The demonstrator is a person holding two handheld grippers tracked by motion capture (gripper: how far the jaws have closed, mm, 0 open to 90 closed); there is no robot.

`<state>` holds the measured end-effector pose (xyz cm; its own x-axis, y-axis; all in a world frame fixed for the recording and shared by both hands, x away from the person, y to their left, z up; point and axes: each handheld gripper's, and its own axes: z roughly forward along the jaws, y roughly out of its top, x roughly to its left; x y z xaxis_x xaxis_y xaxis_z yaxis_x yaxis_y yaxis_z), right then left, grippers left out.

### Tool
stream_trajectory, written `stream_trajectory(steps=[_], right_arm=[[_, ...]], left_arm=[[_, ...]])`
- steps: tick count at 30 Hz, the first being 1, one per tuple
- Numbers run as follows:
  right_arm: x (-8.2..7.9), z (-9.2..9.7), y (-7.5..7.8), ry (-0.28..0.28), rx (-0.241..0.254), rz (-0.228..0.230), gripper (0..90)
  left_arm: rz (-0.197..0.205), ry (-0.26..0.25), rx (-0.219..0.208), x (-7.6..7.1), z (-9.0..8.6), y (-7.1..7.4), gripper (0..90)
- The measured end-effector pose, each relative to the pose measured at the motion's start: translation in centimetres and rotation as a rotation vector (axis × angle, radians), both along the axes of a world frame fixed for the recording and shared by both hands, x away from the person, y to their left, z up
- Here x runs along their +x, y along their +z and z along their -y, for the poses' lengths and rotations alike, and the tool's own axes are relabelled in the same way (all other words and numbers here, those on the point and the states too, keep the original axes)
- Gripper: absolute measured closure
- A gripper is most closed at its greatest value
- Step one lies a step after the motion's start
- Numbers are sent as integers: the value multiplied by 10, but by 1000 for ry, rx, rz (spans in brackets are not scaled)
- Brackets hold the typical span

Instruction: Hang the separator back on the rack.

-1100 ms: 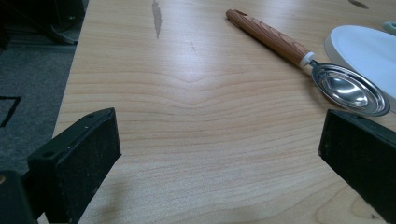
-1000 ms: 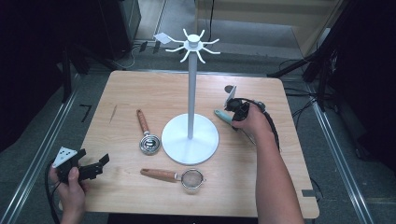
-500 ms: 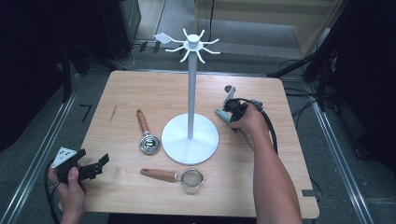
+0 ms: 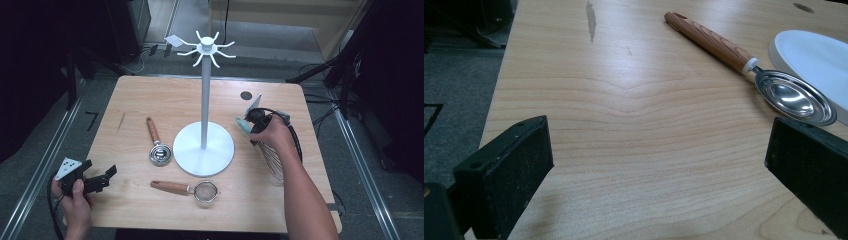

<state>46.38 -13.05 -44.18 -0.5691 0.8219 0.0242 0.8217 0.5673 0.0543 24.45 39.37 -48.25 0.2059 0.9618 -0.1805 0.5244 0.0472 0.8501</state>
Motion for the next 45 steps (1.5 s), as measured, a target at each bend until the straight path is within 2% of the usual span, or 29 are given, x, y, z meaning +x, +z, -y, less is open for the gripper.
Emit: stream_trajectory(steps=[2, 4, 6, 10, 11, 13, 15, 16, 19, 20, 21, 22, 23, 24, 26, 27, 28, 29, 30, 31, 34, 40, 42, 43, 45], right_arm=[[-4, 3, 2, -32, 11, -25, 713], [-7, 4, 4, -37, 20, -26, 713], [-12, 6, 8, -36, 21, -11, 713], [-23, 12, 17, -31, 90, 40, 713], [-30, 15, 20, -28, 112, 72, 713], [-33, 15, 23, -29, 123, 78, 713], [-40, 18, 26, -29, 160, 108, 713], [-48, 19, 30, -32, 199, 136, 713], [-60, 20, 34, -12, 221, 186, 713], [-60, 20, 34, -12, 221, 186, 713], [-64, 21, 36, -11, 240, 206, 713], [-73, 25, 41, -10, 289, 244, 713], [-73, 25, 41, -10, 289, 244, 713], [-82, 28, 48, -5, 335, 292, 713], [-90, 29, 54, -3, 348, 345, 713], [-90, 29, 54, -3, 348, 345, 713], [-94, 28, 57, 1, 364, 369, 713], [-102, 28, 61, -5, 405, 410, 713], [-102, 28, 61, -5, 405, 410, 713], [-105, 27, 64, -3, 429, 425, 712], [-116, 26, 70, -7, 465, 500, 712], [-127, 23, 71, -13, 501, 557, 712], [-132, 22, 73, -22, 528, 576, 712], [-138, 21, 76, -23, 558, 605, 712], [-140, 20, 77, -25, 566, 616, 712]], left_arm=[[-1, -1, 0, 0, 0, 0, 0], [-1, -1, 0, 0, 0, 0, 0], [-2, -2, 0, 0, 0, 0, 0], [0, -1, 3, 0, 1, 0, 0], [-1, -1, 4, 0, 1, 0, 0], [-3, -1, 5, 0, 1, 0, 0], [-3, 1, 6, 0, 1, 0, 0], [-3, 0, 8, 0, 1, 0, 0], [-3, 1, 6, 0, 1, 0, 0], [-3, 1, 6, 0, 1, 0, 0], [-4, 1, 8, 0, 1, 0, 0], [-10, 0, 9, 1, 1, 0, 0], [-11, 0, 8, 1, 1, 0, 0], [-10, 3, 6, 1, 0, 0, 0], [-9, 4, 5, 1, 0, 0, 0], [-6, 3, 3, 1, 0, 0, 0], [-6, 3, 3, 1, 0, 0, 0], [-7, 4, 5, 1, 0, 0, 0], [-7, 4, 5, 1, 0, 0, 0], [-6, 4, 5, 1, 1, 0, 0], [-6, 2, 8, 1, 0, 0, 0], [-6, 3, 9, 1, 1, 0, 0], [-6, 5, 6, 1, 1, 0, 0], [-6, 4, 8, 1, 1, 0, 0], [-5, 4, 8, 1, 1, 0, 0]])
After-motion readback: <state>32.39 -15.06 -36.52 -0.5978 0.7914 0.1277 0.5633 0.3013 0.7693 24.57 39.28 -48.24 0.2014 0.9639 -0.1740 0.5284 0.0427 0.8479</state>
